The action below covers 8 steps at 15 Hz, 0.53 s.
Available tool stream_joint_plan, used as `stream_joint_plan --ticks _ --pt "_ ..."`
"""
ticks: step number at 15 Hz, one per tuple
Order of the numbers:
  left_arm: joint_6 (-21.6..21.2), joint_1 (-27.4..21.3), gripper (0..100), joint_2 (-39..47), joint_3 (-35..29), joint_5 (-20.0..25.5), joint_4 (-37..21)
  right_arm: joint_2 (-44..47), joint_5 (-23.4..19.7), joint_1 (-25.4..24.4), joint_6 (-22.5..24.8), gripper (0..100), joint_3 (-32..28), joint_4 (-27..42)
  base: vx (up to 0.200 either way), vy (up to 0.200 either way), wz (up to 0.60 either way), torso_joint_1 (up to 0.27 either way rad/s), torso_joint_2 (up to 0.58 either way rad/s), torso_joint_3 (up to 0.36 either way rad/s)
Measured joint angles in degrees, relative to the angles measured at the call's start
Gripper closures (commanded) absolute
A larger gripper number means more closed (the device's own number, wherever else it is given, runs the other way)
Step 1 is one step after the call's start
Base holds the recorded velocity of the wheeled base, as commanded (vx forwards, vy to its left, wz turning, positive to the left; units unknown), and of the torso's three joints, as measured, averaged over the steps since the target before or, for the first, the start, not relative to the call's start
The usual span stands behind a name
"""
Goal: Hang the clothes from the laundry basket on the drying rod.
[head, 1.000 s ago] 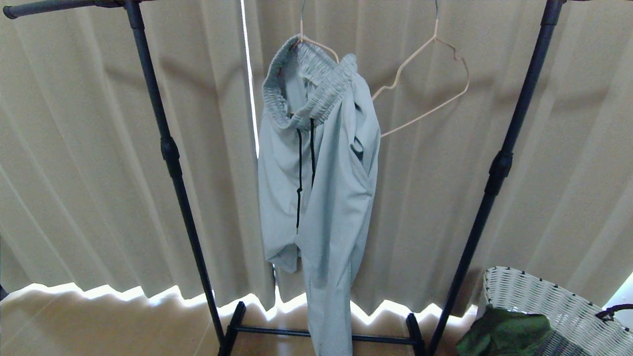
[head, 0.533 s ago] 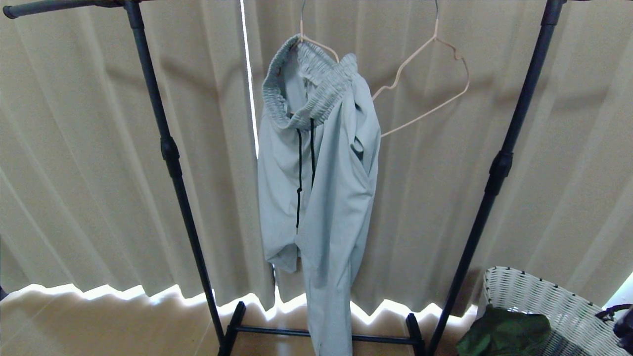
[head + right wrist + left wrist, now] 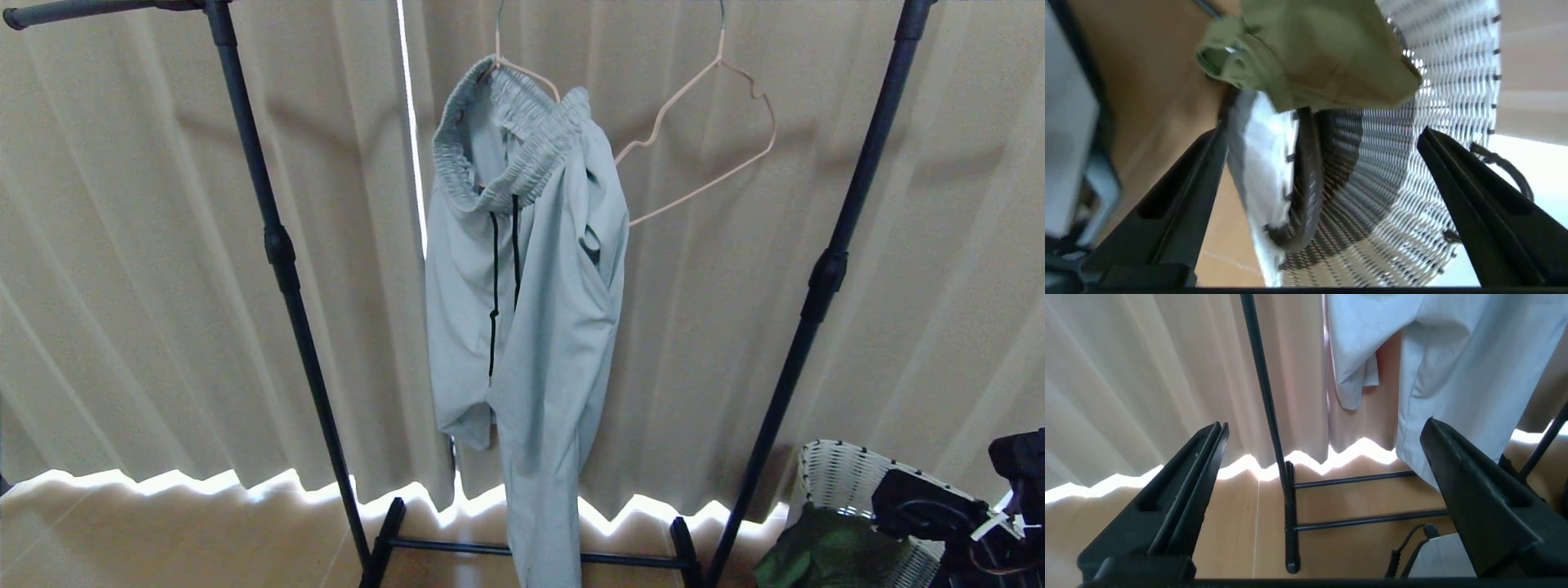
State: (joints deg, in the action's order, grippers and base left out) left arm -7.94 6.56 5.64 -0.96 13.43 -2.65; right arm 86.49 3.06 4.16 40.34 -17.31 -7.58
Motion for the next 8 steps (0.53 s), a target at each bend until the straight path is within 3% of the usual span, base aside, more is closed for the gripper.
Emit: stream_joint_plan --ticks 8 --pt "-0.22 0.0 0 0.0 0.0 0.02 0.0 16.21 0.02 2.56 0.44 0 0.09 -16.03 0.0 0.0 0.0 0.0 0.0 0.0"
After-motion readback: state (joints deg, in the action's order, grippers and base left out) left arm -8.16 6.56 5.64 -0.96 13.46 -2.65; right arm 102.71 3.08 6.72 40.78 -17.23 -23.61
